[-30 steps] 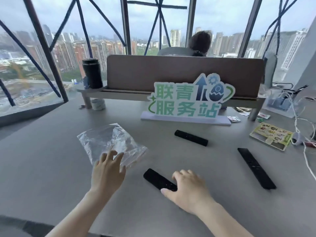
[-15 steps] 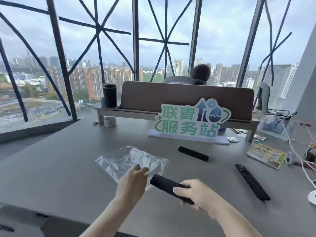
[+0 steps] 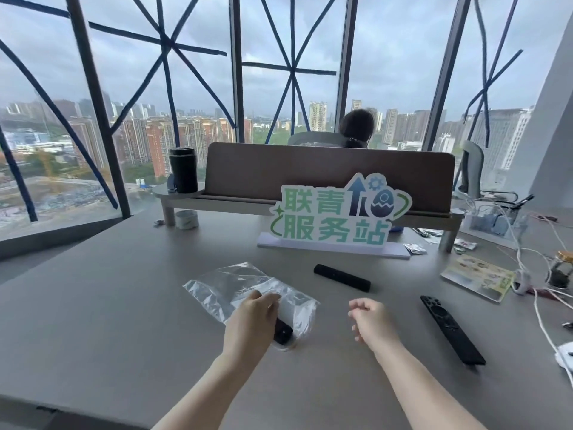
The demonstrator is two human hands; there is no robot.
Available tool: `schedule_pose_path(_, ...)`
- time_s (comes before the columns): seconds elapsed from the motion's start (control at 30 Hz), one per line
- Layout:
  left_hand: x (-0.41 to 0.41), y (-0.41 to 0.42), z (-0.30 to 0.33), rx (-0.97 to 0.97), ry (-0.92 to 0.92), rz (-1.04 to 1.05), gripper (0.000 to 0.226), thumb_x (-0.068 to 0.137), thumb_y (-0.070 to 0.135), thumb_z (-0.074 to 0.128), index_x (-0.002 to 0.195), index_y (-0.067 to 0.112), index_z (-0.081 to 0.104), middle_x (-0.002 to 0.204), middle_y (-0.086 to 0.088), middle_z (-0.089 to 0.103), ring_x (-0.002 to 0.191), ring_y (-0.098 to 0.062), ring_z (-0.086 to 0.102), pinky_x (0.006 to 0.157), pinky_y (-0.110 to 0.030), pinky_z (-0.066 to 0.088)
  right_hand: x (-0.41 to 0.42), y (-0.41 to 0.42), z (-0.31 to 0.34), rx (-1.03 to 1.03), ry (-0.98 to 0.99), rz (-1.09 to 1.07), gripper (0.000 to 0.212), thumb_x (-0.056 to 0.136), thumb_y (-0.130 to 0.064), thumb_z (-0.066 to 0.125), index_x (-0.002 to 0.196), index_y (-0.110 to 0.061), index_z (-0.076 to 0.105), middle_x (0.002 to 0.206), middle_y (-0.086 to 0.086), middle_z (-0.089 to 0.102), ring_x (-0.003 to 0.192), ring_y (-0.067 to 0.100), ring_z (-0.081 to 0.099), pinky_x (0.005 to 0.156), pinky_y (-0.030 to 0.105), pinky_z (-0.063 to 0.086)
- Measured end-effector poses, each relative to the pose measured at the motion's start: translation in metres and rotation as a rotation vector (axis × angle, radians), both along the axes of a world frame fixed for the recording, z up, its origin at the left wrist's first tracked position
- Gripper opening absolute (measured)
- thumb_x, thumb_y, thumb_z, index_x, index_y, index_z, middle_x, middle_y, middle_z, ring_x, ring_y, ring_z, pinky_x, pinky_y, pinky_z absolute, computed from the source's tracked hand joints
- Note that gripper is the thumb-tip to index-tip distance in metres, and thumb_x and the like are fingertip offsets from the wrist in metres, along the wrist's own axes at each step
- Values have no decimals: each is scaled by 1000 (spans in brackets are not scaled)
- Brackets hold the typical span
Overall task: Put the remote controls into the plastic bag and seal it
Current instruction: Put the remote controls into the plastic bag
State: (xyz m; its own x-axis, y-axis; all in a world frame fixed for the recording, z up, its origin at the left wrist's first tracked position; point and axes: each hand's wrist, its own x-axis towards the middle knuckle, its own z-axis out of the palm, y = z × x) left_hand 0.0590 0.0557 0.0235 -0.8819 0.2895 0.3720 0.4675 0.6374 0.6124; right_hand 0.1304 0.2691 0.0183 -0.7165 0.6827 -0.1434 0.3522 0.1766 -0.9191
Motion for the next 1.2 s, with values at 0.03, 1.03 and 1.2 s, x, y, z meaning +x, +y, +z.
schedule_pose_path(0.03,-2,4,-1,7,-12,0,23,92,26,47,102,32,67,98,3,63,87,-25,62,76,-38,52,-5,17,-2,149,-63,-16,33,92,-8,46,118,-14,66,116,13,71,79,27,65,70,35,53)
schedule_pose_path(1.03,-12,39,25,56,-64,-35,23,88,26,51,80,17,71,73,0,71,72,-22,60,65,-33,45,3,-20,15,-275,-91,458,28,100,-36,52,84,-14,60,55,1,50,35,10,28,37,22,23)
schedule_pose_path(1.2,-11,30,22,49,-82,-8,23,89,28,52,82,19,72,74,4,67,69,-18,55,62,-29,40,-15,-25,-4,-192,50,215,22,97,-15,50,82,-15,66,69,4,63,28,9,34,30,17,24)
